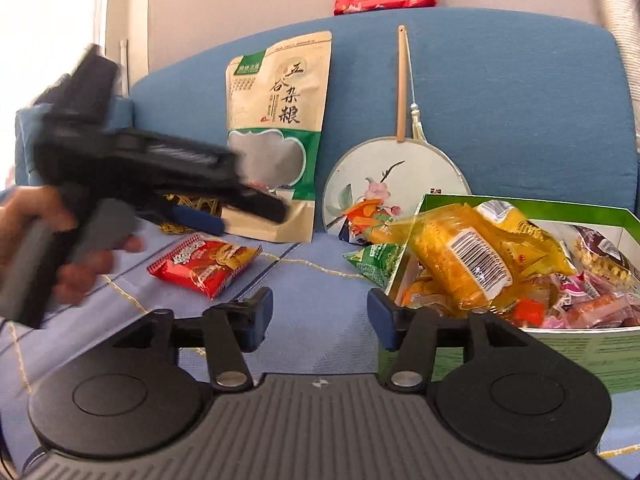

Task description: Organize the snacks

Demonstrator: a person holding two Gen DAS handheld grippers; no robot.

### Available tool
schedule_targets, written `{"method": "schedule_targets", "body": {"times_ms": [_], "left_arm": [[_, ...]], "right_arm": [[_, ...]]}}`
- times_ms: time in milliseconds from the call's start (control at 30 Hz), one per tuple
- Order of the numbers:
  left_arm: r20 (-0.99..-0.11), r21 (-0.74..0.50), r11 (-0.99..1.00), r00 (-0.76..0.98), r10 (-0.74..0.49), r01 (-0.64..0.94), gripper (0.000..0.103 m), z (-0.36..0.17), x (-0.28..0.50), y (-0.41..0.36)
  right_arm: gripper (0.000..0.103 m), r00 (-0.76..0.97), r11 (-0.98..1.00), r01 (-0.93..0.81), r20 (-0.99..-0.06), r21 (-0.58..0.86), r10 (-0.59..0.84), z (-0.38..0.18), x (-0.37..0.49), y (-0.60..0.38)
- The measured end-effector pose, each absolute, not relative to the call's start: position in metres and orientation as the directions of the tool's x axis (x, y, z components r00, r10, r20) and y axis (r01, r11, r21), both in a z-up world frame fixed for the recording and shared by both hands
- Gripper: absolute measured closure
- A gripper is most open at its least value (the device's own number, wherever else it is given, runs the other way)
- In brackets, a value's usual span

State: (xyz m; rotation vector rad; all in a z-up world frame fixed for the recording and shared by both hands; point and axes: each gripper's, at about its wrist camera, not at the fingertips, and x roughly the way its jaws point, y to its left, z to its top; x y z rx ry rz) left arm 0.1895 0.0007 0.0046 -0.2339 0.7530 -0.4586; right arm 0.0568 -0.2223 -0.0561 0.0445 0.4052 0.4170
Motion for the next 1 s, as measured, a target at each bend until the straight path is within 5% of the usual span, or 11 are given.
{"method": "schedule_targets", "body": {"times_ms": [167, 433, 700, 733, 800, 900, 1000], "left_arm": [[-0.591, -0.410, 0.873, 0.652, -0.474, 0.263, 0.000, -0.006, 0.224, -0.017], [-0.593, -0.439, 0.877, 0.670, -0.446, 0.195, 0.000, -0.028, 0.266, -0.038], [-0.630, -0.500, 0.861, 0.645, -0.432, 0.089, 0.000, -0.061, 0.310, -0.052], [-0.620, -0.497, 0.863, 0.660, -0.424, 0.087, 0.005, -0.063, 0.312, -0.051], [-0.635, -0.467, 0.875, 0.640, -0.432, 0.127, 0.051, -0.067, 0.316, -0.054], [-0.613, -0.479, 0.847, 0.603, -0.511, 0.230, 0.073, -0.066, 0.305, -0.050], [-0.598, -0.490, 0.809, 0.550, -0.583, 0.325, 0.081, -0.065, 0.277, -0.039]], "right_arm": [[0.000, 0.925, 0.958, -0.266, -0.251, 0.109, 0.286, -0.038, 0.046, -0.248], [0.000, 0.941, 0.994, 0.083, -0.334, 0.074, -0.053, -0.059, 0.078, -0.281], [0.000, 0.930, 0.977, 0.079, -0.367, 0.198, -0.001, -0.063, 0.082, -0.296], [0.000, 0.929, 0.975, 0.077, -0.369, 0.207, 0.005, -0.064, 0.084, -0.297], [0.000, 0.926, 0.971, 0.072, -0.378, 0.226, 0.019, -0.064, 0.085, -0.297], [0.000, 0.923, 0.971, 0.070, -0.384, 0.227, 0.023, -0.065, 0.086, -0.296], [0.000, 0.921, 0.969, 0.069, -0.388, 0.239, 0.030, -0.065, 0.085, -0.296]]}}
